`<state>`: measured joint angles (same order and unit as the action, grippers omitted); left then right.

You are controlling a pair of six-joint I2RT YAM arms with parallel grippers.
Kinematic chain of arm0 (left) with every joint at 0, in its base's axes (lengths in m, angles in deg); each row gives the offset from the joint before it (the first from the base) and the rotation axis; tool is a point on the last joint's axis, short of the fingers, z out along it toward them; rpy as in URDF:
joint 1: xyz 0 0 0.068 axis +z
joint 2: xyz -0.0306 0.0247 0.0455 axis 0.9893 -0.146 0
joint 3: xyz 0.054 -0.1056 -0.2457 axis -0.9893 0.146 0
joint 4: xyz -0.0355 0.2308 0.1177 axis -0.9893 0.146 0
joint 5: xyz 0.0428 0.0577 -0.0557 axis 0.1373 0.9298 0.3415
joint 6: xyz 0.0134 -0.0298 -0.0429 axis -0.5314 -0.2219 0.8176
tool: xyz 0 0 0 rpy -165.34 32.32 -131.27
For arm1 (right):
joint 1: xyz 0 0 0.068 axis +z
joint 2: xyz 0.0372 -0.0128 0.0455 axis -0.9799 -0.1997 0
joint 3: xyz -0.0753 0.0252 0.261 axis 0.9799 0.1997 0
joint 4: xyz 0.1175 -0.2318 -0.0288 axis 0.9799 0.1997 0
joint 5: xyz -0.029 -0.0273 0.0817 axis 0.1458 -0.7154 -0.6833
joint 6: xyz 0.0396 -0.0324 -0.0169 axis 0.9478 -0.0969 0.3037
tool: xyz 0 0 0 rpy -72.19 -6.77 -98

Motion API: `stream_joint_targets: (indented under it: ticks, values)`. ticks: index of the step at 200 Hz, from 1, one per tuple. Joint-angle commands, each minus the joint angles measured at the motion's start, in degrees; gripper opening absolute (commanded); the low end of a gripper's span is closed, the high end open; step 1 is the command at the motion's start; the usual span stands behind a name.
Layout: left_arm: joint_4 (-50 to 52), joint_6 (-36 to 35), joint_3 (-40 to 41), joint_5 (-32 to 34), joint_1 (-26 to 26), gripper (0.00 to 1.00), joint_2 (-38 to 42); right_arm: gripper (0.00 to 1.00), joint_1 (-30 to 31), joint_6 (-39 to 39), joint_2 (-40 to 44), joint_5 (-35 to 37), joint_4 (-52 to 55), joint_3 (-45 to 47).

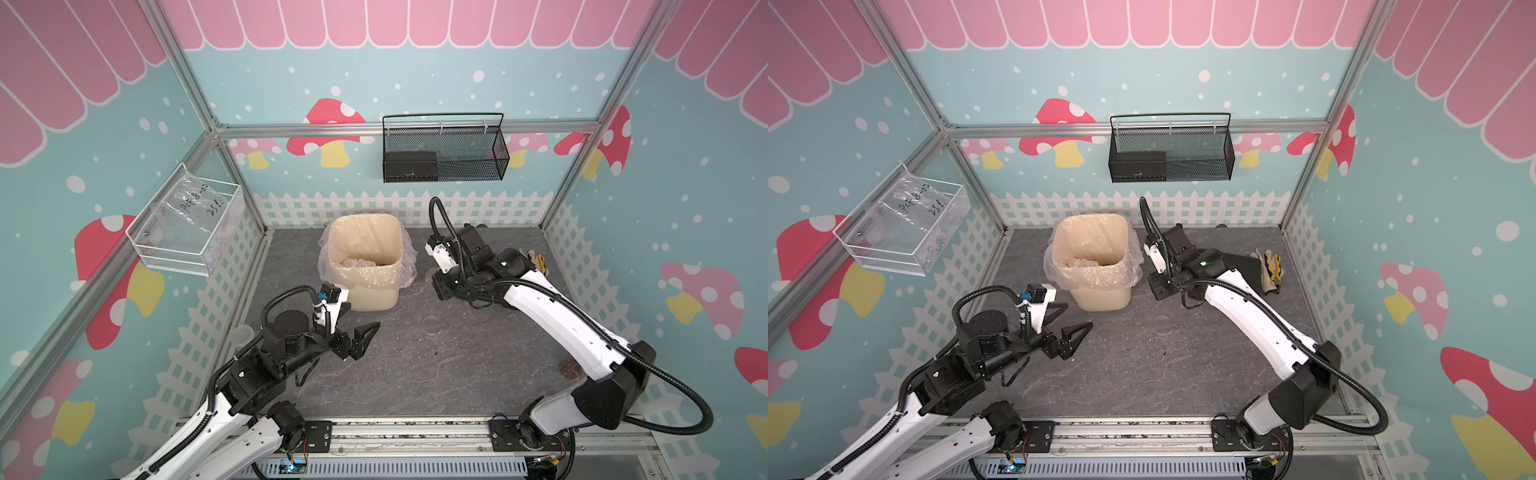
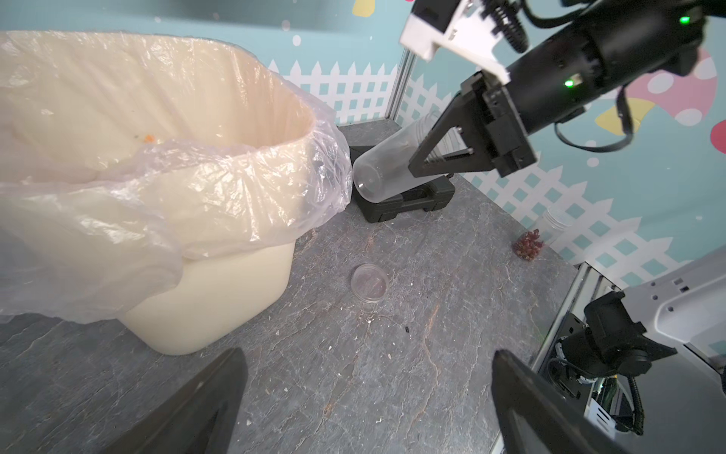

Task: Empty the moldy dried flower tea in the jars
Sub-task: Place the jar at the center of the board.

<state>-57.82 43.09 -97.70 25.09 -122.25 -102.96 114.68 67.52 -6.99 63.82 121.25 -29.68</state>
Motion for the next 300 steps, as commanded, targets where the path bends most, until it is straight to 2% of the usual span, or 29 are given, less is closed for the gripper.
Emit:
stream_joint_targets:
  ticks: [1, 37, 100, 183, 245, 300]
  values:
    - [-1.6, -2.9, 2.6, 1.5, -0.3, 1.0, 2.0, 0.0, -1.8, -5.2, -4.1, -3.0, 3.5, -4.1]
    - [-3.0, -4.1, 5.6, 3.3, -0.2, 1.0, 4.2, 0.0, -4.0, -7.8, -12.2, -5.9, 5.3, -8.4]
    - [-3.0, -5.6, 7.6, 13.7, -0.3, 1.0, 7.3, 0.0, -5.4, -10.1, -24.2, -6.3, 8.0, -12.9]
    - [-3.4, -5.4, 8.2, 13.4, -0.3, 1.0, 7.7, 0.06, -6.7, -12.5, -29.5, -8.5, 9.9, -14.3]
    - [-3.4, -5.4, 8.3, 13.5, -0.3, 1.0, 7.3, 0.21, -7.3, -12.6, -30.9, -9.4, 10.1, -15.5]
    - [-3.2, -5.1, 8.2, 14.3, -0.2, 1.0, 6.9, 0.41, -7.4, -12.6, -30.8, -9.0, 11.1, -19.5]
